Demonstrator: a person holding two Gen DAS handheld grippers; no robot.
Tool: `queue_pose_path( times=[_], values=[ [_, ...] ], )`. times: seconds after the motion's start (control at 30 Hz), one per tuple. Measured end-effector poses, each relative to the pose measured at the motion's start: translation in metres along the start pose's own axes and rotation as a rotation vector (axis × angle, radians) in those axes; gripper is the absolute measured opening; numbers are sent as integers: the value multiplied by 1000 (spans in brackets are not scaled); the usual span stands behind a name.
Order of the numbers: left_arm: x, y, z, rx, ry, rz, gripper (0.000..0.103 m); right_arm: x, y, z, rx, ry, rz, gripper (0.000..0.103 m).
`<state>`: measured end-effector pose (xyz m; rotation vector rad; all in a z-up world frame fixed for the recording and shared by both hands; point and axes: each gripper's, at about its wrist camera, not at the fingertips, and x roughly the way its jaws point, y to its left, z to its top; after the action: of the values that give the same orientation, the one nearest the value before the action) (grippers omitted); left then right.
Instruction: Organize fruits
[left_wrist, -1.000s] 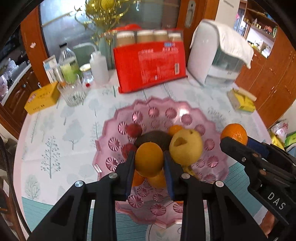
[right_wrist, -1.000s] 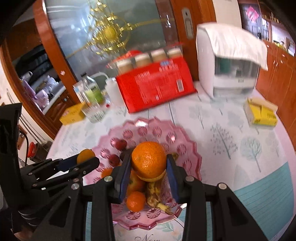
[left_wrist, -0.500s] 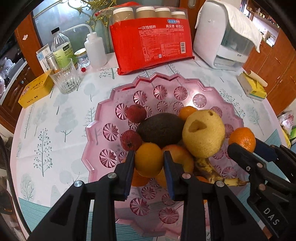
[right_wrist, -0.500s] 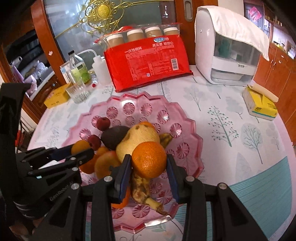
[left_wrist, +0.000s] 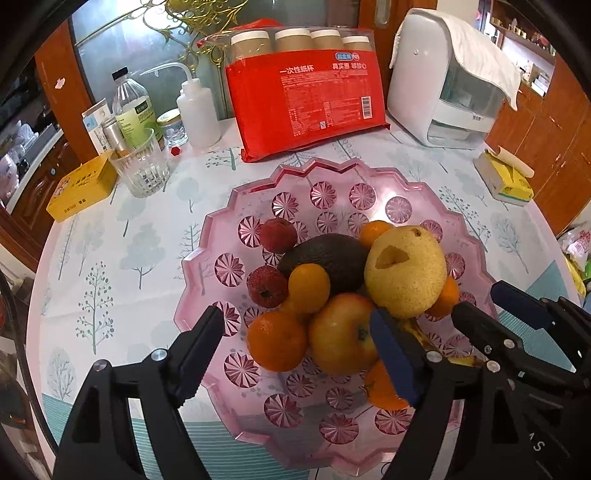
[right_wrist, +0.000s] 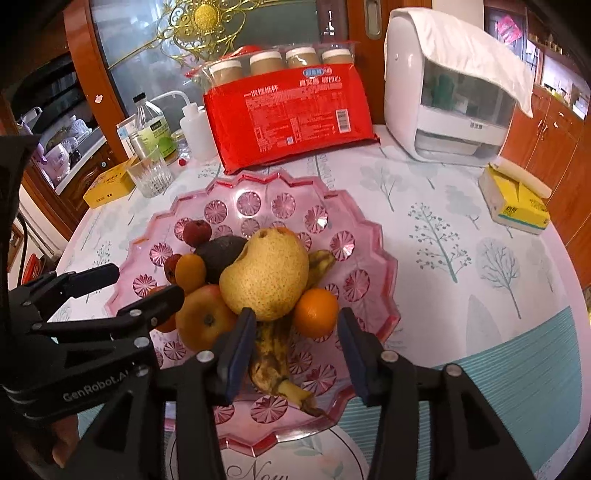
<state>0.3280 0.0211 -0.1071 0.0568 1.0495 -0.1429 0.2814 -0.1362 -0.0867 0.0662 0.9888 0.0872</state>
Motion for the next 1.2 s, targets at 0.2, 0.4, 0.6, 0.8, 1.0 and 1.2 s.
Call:
queue_pose_path(
  times=[0.2, 0.4, 0.6, 0.8, 1.0, 1.2],
  values=[
    [-4, 5, 2, -20, -13, -10, 82, -3, 2, 3, -5, -14, -1, 49],
    [-4, 6, 1, -20, -17, -11, 82, -3, 4, 3, -4, -16, -5, 49],
    [-7, 8, -3, -37, 1, -29, 82, -9, 6, -3, 14, -10, -13, 49],
    [-33, 2, -13, -37, -11, -29, 83, -34, 4, -16, 6, -35, -17, 49],
    [-73, -6, -35, -50, -57, -5, 92, -62, 0, -30, -1, -52, 4, 49],
    [-109, -20, -63, -66, -89, 1, 98, -93, -7, -50, 2, -62, 24, 49]
  ],
)
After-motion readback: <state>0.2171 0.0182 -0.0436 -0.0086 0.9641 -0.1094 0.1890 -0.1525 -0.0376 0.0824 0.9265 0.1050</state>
